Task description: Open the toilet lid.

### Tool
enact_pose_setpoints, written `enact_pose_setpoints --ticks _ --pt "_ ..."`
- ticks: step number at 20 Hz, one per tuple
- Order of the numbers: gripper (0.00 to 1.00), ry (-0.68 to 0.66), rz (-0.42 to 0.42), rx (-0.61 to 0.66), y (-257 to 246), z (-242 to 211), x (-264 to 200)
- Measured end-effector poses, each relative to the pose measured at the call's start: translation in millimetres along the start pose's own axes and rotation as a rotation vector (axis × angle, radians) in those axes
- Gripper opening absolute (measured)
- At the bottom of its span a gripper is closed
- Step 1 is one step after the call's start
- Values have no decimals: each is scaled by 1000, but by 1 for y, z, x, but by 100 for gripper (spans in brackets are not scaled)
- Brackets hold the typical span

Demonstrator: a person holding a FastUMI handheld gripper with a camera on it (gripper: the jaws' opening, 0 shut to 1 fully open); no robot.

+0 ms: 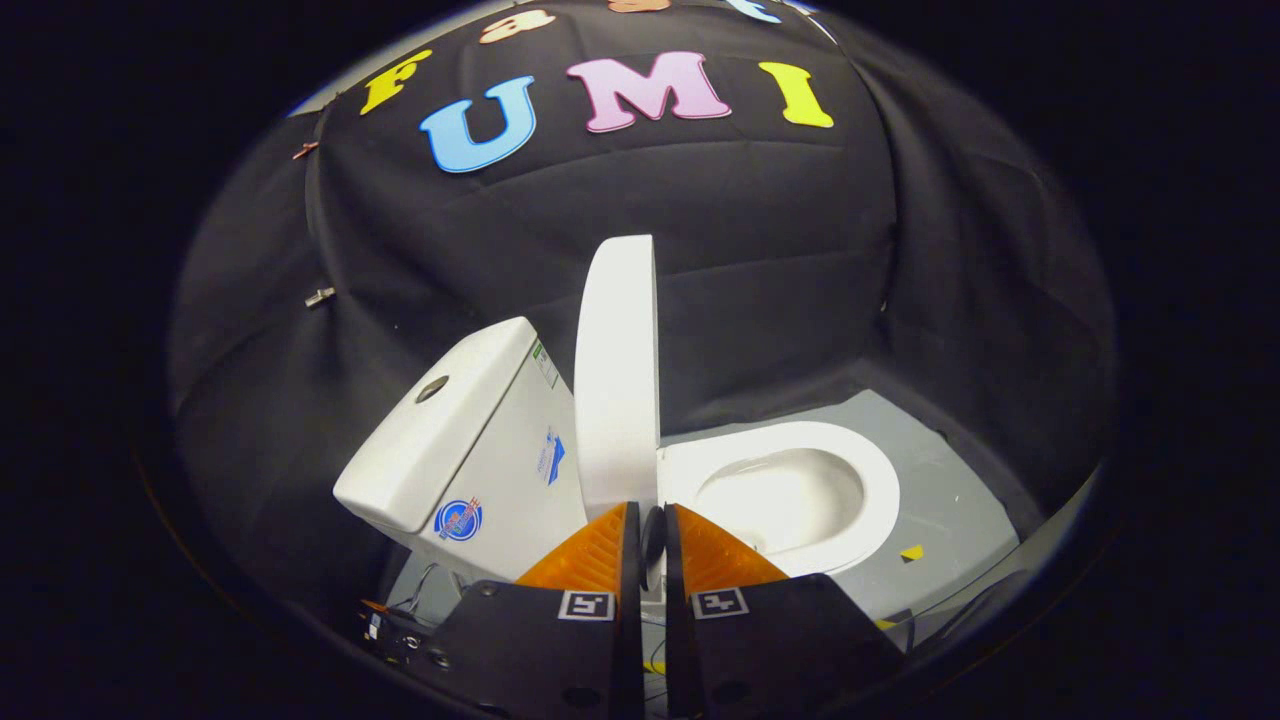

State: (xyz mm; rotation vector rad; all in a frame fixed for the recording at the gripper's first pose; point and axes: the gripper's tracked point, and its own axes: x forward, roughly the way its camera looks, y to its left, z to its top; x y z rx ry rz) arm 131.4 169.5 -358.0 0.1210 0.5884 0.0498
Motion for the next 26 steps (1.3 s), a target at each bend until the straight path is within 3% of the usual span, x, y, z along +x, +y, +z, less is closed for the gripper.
enact_pose_setpoints --ticks 4,9,26 --pt "14 -54 -47 -136 31 -1 -1" --pt "15 -100 -100 -199 58 -6 4" --pt "17 -110 -82 -282 116 -24 14"
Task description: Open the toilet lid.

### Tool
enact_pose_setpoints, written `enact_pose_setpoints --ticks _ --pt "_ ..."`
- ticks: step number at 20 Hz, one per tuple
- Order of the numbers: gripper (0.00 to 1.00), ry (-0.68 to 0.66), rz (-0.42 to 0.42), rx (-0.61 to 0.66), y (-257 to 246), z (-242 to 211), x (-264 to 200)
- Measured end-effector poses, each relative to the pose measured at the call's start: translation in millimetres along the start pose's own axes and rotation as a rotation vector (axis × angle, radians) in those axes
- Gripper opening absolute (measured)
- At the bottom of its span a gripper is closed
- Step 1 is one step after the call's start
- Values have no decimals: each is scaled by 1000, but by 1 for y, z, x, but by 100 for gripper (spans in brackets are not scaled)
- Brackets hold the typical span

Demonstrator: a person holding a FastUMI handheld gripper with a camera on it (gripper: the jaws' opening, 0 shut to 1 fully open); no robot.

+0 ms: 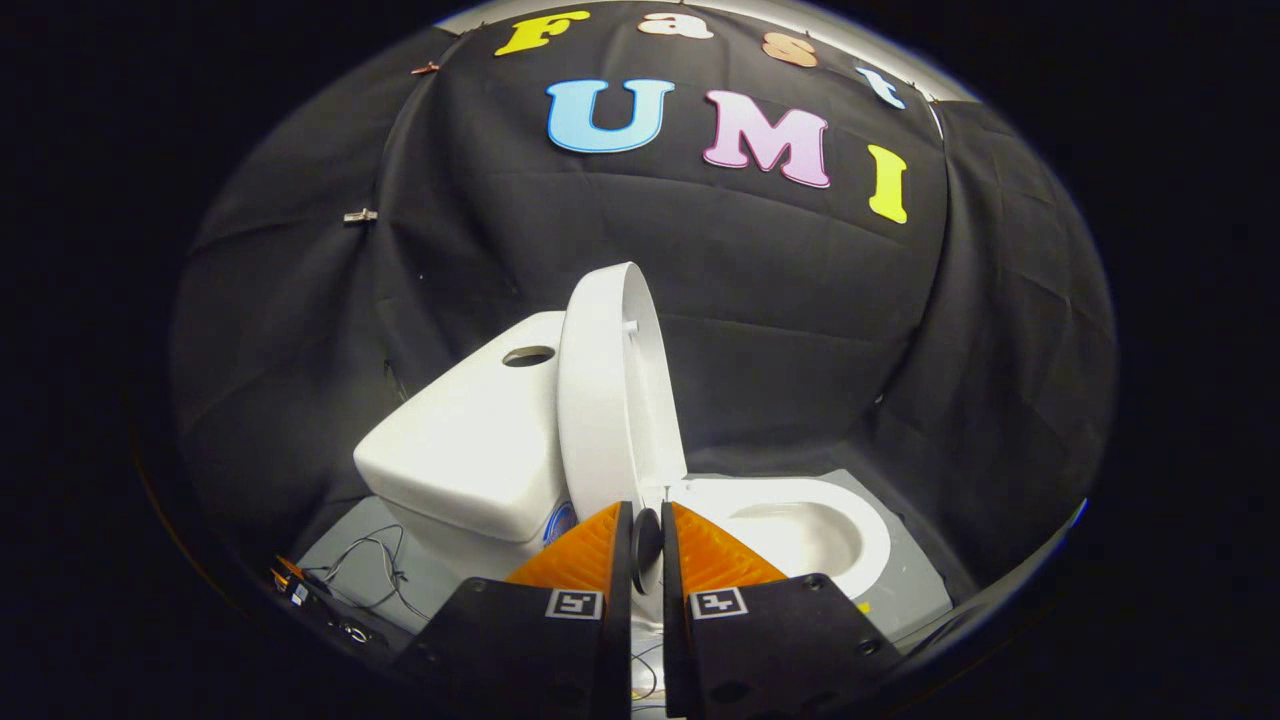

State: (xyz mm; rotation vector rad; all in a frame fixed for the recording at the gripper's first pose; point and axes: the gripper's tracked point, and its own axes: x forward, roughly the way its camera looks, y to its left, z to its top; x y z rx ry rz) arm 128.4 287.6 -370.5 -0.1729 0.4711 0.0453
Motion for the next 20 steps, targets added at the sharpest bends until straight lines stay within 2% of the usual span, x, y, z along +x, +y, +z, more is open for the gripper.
enact_pose_setpoints --ticks 4,5,9,11,15,20 --pt "18 -20 -14 -42 2 5 -3" --pt "22 -40 -8 -49 4 9 -6" --pt "73 -53 68 -64 22 9 -15" --pt "98 -42 76 -59 20 11 -21" --pt "99 -84 101 -25 10 30 -43" --pt "99 -168 122 30 -18 76 -77"
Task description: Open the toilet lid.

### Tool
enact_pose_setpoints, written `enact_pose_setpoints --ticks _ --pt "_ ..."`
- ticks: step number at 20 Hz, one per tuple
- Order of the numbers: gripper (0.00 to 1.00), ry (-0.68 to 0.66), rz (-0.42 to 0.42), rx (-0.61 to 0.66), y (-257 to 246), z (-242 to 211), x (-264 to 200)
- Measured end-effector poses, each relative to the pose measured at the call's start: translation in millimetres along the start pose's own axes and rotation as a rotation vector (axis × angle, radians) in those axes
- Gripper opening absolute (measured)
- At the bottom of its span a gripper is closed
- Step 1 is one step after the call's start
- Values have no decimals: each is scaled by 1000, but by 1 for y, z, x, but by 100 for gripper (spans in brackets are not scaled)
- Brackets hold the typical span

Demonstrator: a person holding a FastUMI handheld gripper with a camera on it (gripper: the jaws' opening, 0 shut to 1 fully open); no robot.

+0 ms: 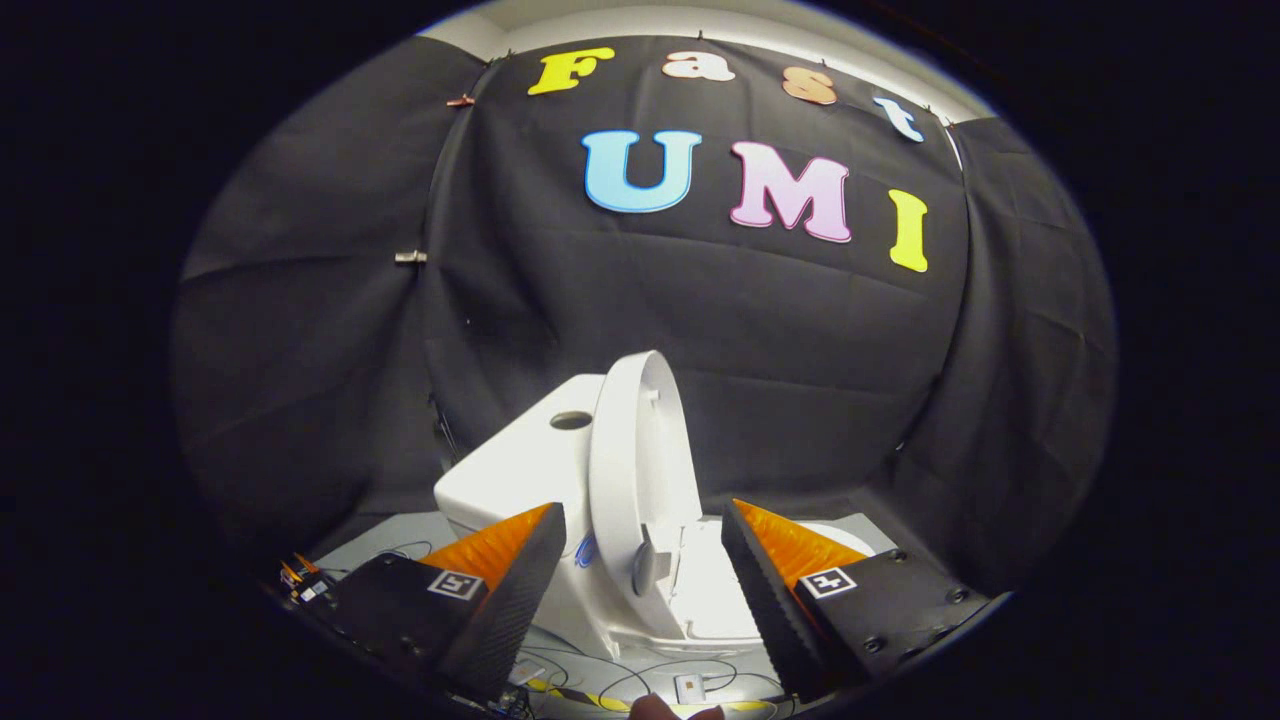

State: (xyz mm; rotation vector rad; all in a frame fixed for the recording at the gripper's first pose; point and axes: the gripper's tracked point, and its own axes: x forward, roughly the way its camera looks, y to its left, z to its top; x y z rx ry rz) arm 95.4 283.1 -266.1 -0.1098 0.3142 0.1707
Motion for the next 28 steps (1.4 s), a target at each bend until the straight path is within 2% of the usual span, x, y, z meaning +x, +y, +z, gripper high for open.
enact_pose_setpoints --ticks 10,19,28 --pt "99 -170 -44 31 -87 95 -69" --pt "98 -260 -102 104 -170 139 -131" --pt "98 -323 -165 143 -239 156 -188"
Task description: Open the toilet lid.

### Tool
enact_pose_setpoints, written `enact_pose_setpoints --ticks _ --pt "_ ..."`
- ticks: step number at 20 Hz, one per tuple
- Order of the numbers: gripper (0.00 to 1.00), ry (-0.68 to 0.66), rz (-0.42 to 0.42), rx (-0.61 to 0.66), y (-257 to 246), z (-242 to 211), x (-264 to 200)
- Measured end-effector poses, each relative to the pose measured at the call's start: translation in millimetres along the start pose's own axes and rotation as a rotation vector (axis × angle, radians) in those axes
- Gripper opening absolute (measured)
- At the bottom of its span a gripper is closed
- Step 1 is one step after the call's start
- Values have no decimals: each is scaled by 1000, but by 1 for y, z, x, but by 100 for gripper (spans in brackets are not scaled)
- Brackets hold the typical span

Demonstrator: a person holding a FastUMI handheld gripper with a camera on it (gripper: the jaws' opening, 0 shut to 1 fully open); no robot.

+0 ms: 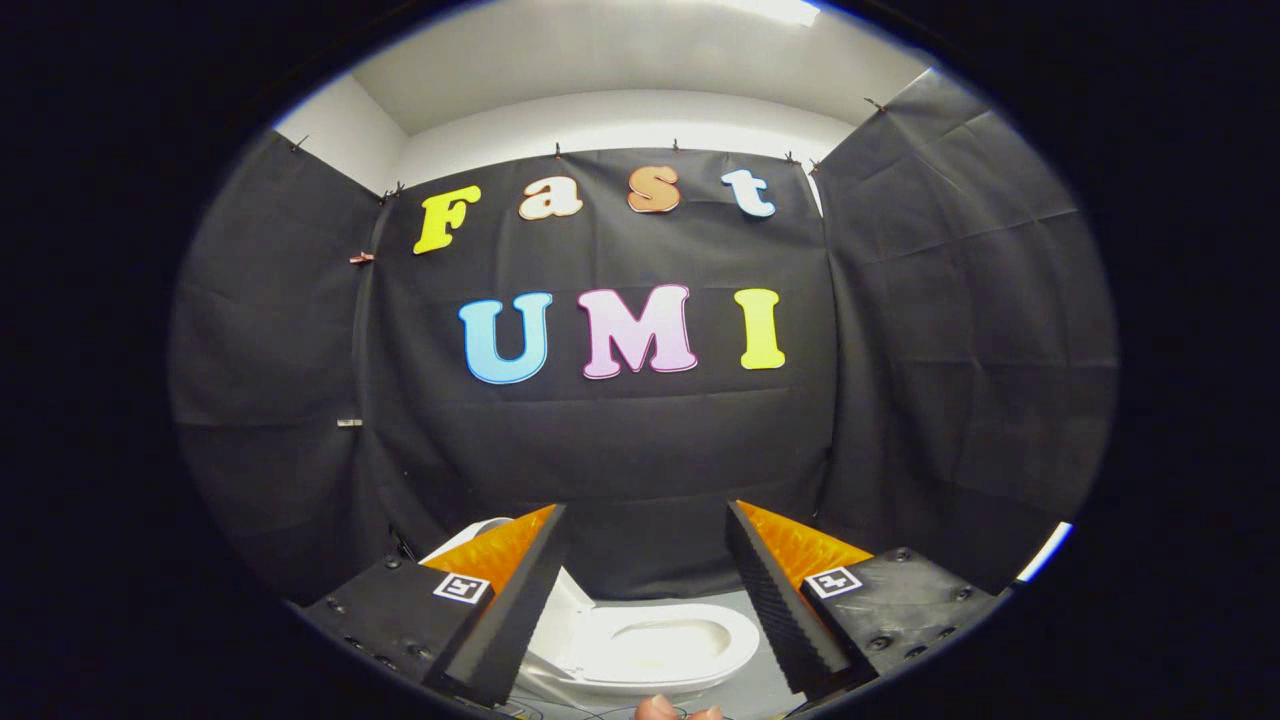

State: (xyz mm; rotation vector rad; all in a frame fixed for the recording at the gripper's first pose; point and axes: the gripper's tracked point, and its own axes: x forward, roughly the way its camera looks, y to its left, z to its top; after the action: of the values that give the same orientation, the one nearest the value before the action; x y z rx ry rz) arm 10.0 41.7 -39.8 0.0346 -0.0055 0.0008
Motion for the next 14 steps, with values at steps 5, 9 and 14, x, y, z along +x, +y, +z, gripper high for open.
enact_pose_setpoints --ticks 5,9,14 --pt "98 -25 -24 -27 -17 18 -16" --pt "98 -33 -46 -32 -24 21 -20" --pt "98 -31 -69 -55 -32 18 -18"
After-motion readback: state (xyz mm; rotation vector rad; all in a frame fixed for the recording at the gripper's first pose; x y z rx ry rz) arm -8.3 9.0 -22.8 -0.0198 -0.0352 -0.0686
